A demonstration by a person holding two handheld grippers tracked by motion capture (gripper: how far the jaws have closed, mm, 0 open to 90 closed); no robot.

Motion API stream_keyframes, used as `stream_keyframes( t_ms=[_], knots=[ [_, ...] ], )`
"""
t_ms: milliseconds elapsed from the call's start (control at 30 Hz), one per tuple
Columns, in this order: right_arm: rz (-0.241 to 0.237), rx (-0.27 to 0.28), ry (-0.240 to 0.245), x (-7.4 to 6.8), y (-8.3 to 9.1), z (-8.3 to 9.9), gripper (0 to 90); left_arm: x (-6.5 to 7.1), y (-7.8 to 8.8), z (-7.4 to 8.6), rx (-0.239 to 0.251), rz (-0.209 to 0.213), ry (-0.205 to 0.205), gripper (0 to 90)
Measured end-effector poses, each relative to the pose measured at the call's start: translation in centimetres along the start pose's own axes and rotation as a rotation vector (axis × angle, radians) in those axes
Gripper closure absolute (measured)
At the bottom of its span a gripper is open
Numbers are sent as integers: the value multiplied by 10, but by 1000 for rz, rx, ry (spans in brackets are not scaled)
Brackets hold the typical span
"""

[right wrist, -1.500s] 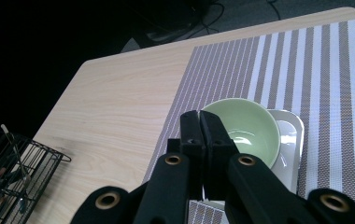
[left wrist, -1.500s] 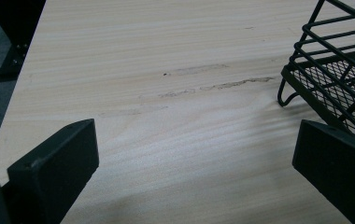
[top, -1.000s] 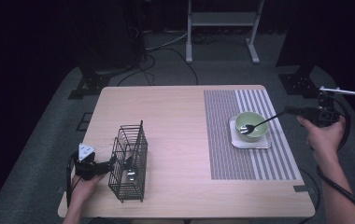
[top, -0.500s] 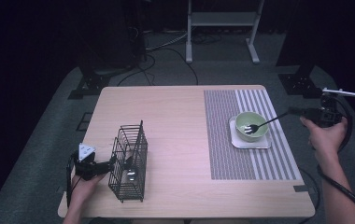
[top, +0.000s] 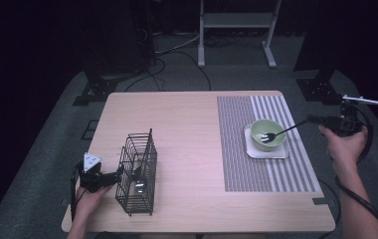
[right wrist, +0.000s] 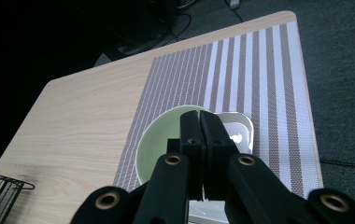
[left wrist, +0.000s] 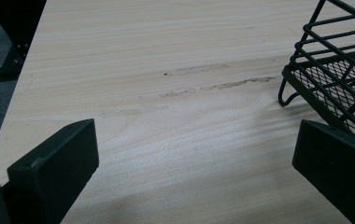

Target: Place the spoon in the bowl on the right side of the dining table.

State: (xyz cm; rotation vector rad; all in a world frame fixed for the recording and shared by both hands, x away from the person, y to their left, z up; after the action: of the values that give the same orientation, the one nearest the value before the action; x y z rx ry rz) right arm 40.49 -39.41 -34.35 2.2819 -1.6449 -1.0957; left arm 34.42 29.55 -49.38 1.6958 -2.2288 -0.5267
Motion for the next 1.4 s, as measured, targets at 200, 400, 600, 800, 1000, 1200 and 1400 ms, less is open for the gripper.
stream_keyframes(
  t_ms=[200,400,600,800,1000,1200,1400],
  knots=[
    [7,0,-12,3,-2,2,886,0,0,0,1,0,0,0],
    [18,-1,-24,6,-6,4,885,0,0,0,1,0,1,0],
    [22,-6,-32,8,-11,8,885,0,0,0,1,1,1,0],
    [24,-20,-34,12,-17,12,884,0,0,0,-2,-1,3,0],
    [25,-33,-46,16,-23,17,884,-1,0,0,0,0,0,0],
    [26,-40,-55,19,-26,19,884,-1,0,0,-1,-1,2,0],
    [22,-41,-63,21,-28,21,885,-1,0,0,0,-1,2,0]
  ],
)
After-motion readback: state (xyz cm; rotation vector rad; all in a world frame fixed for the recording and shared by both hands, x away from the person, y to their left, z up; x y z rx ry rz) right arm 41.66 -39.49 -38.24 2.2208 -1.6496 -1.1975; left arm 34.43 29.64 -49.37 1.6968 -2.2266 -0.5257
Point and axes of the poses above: each handheld gripper's, and its own axes: y roughly backward along the jaws, z roughly out of its underside, x roughly to its right, the point moved 3 cm from there along -y, roughly forward along the jaws, and after that the axes turned 5 degrees about x, right-handed, at the moved point
